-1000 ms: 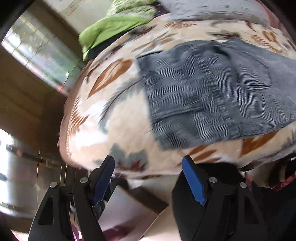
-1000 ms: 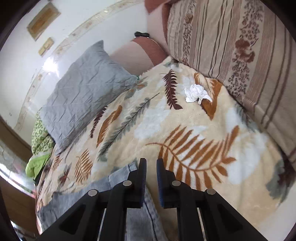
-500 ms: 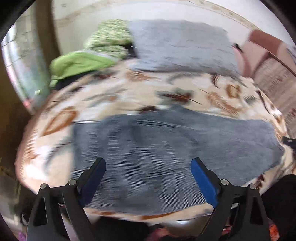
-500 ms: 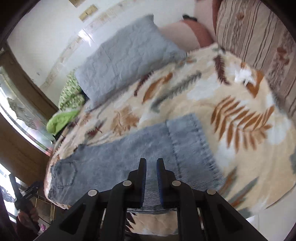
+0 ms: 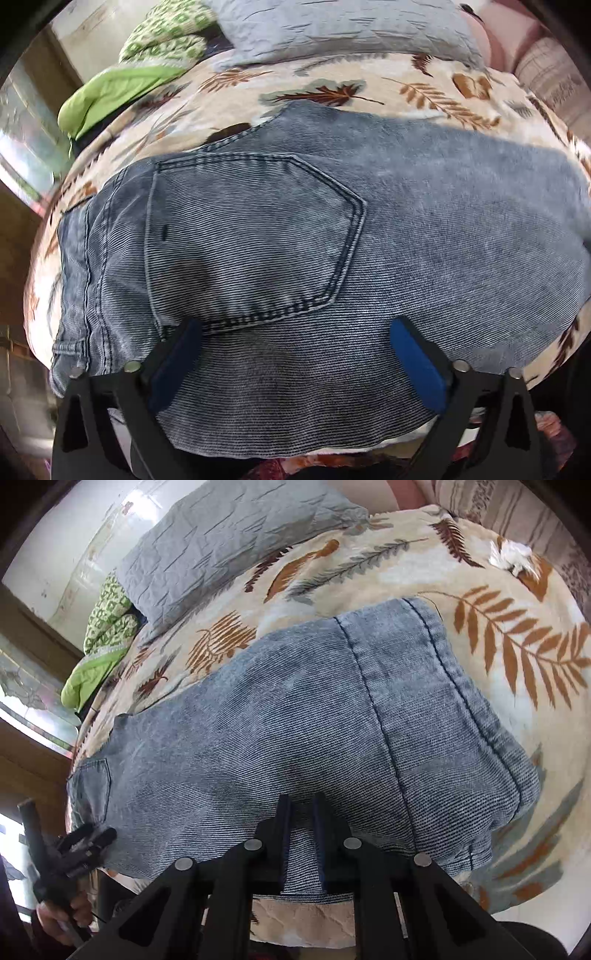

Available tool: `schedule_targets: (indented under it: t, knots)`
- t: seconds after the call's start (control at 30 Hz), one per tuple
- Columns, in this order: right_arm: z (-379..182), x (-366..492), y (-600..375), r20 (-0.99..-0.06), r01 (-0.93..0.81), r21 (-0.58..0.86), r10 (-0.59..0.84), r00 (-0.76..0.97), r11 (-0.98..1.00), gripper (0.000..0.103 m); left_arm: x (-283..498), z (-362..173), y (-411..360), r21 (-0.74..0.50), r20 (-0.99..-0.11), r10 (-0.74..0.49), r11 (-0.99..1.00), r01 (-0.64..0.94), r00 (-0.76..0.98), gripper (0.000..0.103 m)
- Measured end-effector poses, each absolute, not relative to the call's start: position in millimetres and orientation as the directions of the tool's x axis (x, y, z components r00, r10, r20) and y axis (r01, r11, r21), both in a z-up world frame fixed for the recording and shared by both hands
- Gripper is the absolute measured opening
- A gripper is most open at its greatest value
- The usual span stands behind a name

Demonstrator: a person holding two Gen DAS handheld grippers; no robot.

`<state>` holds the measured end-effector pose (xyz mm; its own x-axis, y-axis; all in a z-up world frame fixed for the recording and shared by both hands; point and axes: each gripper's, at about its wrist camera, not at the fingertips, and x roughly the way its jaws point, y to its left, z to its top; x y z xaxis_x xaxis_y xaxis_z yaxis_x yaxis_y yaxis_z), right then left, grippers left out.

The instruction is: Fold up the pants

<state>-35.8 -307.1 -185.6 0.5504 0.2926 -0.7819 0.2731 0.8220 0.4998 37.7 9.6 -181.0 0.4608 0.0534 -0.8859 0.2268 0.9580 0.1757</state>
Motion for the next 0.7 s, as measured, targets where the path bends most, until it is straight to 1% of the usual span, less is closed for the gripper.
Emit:
schedule_targets:
  t: [0.13, 0.23, 0.3, 0.47, 0.5, 0.6, 0.7]
  knots:
    - [-183.6, -34.7, -301.6, -0.797, 0.276, 0.467, 0.265, 0.542, 0.84, 0.015, 35.3, -185.6, 13.1, 0.126, -0.872, 0.011, 0.971, 0.203, 0.489, 0.103]
    - [-184.1, -31.4, -299.4, -0.805, 0.27, 0.447, 0.252, 0.537, 0.853, 0.015, 29.5, -186.3, 16.0, 0.138, -0.85, 0.015, 0.971, 0.194, 0.527, 0.103]
    - [-187.3, -30.1, -302.7, -0.795, 0.28, 0.475, 0.271, 0.542, 0.834, 0.015, 30.5, -186.2, 15.1, 0.139, -0.849, 0.016, 0.971, 0.195, 0.528, 0.103]
    - [-189.4, -33.0, -314.0, -0.756, 0.307, 0.559, 0.321, 0.571, 0.77, 0.014, 40.0, -176.9, 17.0, 0.131, -0.893, 0.014, 0.964, 0.231, 0.449, 0.103]
    - [-186.8, -34.5, -313.7, -0.755, 0.31, 0.553, 0.307, 0.579, 0.774, 0.014, 39.9, -172.0, 19.3, 0.139, -0.889, 0.024, 0.965, 0.221, 0.457, 0.103]
    - [-169.7, -37.2, -302.7, -0.761, 0.289, 0.463, 0.208, 0.614, 0.838, 0.016, 35.2, -149.3, 32.2, 0.173, -0.839, 0.059, 0.972, 0.162, 0.541, 0.103]
    - [-148.9, -38.5, -285.1, -0.715, 0.204, 0.431, 0.195, 0.671, 0.879, 0.016, 38.1, -127.5, 52.1, 0.177, -0.808, 0.088, 0.979, 0.097, 0.583, 0.103]
